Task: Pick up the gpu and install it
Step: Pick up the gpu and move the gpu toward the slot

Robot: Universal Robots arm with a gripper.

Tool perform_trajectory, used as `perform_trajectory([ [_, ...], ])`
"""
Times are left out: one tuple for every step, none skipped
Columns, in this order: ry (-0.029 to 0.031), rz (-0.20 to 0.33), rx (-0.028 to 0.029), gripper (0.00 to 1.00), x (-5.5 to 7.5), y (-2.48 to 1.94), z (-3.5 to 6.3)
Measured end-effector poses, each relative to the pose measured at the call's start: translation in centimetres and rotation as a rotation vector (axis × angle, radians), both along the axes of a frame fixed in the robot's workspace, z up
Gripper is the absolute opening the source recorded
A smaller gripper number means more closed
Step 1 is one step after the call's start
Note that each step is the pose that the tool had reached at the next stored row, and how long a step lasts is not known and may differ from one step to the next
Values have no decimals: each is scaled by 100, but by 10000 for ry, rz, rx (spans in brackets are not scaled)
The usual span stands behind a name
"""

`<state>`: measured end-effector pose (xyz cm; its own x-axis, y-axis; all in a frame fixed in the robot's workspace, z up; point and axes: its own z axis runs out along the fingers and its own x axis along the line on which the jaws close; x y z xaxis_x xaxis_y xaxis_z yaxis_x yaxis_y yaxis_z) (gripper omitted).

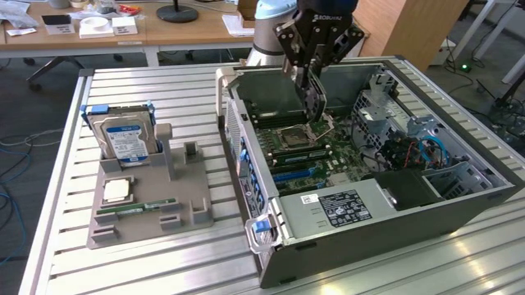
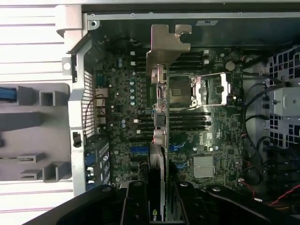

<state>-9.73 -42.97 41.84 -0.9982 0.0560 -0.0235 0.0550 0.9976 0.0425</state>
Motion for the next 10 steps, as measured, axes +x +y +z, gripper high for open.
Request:
perform_trajectory([
  [0, 0, 1, 26, 35, 2, 0],
  [0, 2, 1, 26, 70, 4, 0],
  [0, 1, 2, 26, 103, 6, 0],
  [0, 1, 1, 26, 135, 8, 0],
  [0, 0, 2, 26, 164, 9, 0],
  [0, 1, 2, 26, 193, 11, 0],
  [0, 3, 2, 26, 221, 13, 0],
  [0, 2, 2, 26, 247, 15, 0],
  [0, 0, 2, 26, 274, 18, 0],
  [1, 0, 2, 26, 301, 21, 0],
])
